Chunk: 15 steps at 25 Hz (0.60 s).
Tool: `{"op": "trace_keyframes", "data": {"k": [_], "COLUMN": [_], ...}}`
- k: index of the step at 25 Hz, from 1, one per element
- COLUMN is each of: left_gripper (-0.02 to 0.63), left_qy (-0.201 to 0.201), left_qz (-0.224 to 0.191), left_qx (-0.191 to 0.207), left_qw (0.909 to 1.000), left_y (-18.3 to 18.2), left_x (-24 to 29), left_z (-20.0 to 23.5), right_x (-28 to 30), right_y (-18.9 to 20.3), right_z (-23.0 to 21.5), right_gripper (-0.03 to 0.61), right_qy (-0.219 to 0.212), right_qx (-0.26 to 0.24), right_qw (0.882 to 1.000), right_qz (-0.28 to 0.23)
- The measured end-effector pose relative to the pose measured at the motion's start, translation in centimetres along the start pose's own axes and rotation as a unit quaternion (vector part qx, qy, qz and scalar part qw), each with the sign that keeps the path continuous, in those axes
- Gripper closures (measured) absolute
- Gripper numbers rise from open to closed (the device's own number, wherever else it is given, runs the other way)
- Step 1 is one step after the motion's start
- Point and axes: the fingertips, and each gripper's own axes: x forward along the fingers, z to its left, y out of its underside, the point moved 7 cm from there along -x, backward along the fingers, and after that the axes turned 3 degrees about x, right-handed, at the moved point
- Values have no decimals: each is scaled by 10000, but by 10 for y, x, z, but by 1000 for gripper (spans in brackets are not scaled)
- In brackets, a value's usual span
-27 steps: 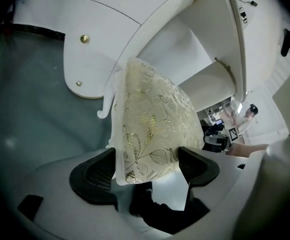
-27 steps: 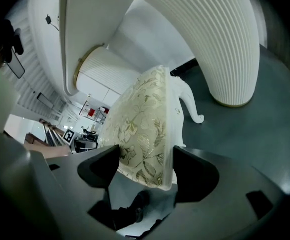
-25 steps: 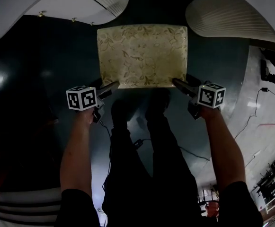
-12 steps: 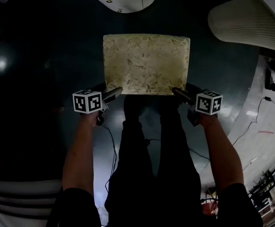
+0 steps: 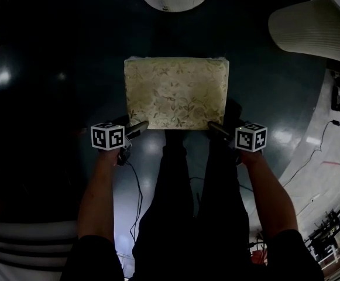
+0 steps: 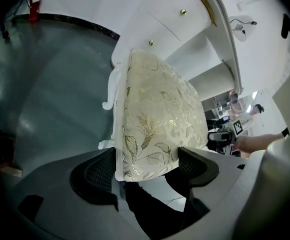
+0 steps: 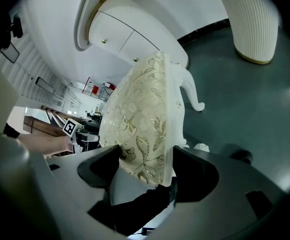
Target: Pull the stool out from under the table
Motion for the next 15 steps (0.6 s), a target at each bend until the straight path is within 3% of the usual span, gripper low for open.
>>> {"op": "trace_keyframes", "data": {"k": [8, 15], "left_gripper": [216, 216], "left_qy": [-68, -45], "left_qz": [151, -34], "left_qx": [158, 178], "left_qw": [9997, 9998], "left_y": [-7, -8], "left_x": [-3, -6], "left_z": [4, 0], "right_x": [3, 2], "right_y": [9, 11], "right_z": [2, 4], "right_gripper": [288, 288], "right_qy": [103, 196], "right_qx": [235, 306], "right_qw": [9997, 9992], "right_qz": [-17, -179]}}
